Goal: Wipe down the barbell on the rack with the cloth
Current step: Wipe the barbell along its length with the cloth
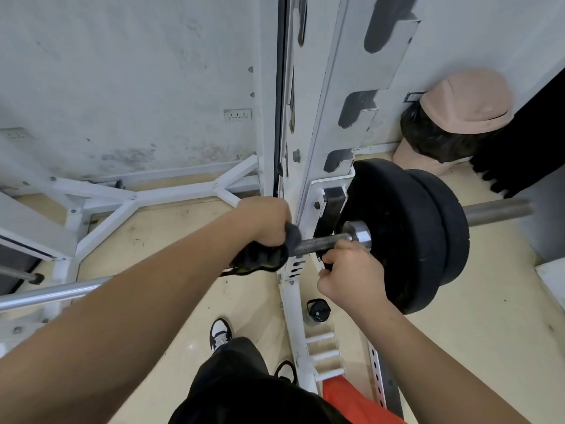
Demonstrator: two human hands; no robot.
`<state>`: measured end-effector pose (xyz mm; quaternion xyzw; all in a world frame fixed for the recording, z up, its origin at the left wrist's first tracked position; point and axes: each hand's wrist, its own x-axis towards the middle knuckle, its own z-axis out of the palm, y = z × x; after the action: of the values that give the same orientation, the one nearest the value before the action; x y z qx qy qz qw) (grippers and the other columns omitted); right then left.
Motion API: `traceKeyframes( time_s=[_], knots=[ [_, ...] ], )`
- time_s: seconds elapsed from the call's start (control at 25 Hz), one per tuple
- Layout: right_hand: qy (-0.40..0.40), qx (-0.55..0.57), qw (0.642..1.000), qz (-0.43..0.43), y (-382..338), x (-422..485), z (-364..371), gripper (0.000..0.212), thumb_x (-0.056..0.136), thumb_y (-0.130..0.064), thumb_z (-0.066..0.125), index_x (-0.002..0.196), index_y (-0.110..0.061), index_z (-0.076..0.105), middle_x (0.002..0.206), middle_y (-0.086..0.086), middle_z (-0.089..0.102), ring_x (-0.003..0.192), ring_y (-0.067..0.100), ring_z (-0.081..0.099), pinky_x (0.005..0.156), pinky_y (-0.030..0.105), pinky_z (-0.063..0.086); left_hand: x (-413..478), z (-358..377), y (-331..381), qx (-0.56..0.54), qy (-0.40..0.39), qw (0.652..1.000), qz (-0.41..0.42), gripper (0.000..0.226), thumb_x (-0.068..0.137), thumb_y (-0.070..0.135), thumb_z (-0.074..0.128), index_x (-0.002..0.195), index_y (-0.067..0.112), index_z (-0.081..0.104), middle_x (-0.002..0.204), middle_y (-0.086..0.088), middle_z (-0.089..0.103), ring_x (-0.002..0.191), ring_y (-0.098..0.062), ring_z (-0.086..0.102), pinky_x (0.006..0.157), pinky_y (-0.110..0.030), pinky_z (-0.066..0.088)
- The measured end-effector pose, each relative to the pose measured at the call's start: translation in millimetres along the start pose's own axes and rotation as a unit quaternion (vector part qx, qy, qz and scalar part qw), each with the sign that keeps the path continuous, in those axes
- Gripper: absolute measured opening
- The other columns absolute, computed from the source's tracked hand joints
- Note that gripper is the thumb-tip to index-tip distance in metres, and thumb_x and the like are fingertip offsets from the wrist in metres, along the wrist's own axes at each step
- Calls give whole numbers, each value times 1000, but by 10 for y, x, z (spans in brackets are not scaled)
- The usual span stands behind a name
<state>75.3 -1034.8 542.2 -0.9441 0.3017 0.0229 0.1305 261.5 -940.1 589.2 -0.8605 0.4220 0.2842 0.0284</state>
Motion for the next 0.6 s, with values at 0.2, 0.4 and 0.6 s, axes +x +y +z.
traceKeyframes(
  time_s=[0.2, 0.4, 0.6],
  knots=[
    [13, 3, 1000, 5, 5, 2, 29, 21, 76, -20, 70, 93, -19, 82, 104, -7, 70, 108, 19, 62, 66, 26, 39, 17, -17, -44, -52, -29, 997, 47, 16, 92, 24, 57, 77, 25, 62, 89, -1, 69, 91, -26, 66, 83, -38, 56],
    [27, -2, 1000, -3, 3, -7, 67, 19, 71, -17, 71, 87, -17, 81, 98, -6, 69, 102, 21, 63, 63, 26, 38, -121, 39, -120, 8, -24, 1000, -13, 19, 89, 20, 55, 97, 27, 71, 91, 2, 70, 87, -24, 66, 70, -34, 52],
    [24, -18, 1000, -4, 0, -11, 38, 20, 78, -23, 69, 93, -20, 81, 104, -8, 67, 106, 18, 60, 67, 26, 38, 12, 90, -51, -68, -29, 997, -29, 26, 92, 17, 52, 110, 18, 70, 104, -7, 71, 95, -28, 65, 83, -40, 58]
  ],
)
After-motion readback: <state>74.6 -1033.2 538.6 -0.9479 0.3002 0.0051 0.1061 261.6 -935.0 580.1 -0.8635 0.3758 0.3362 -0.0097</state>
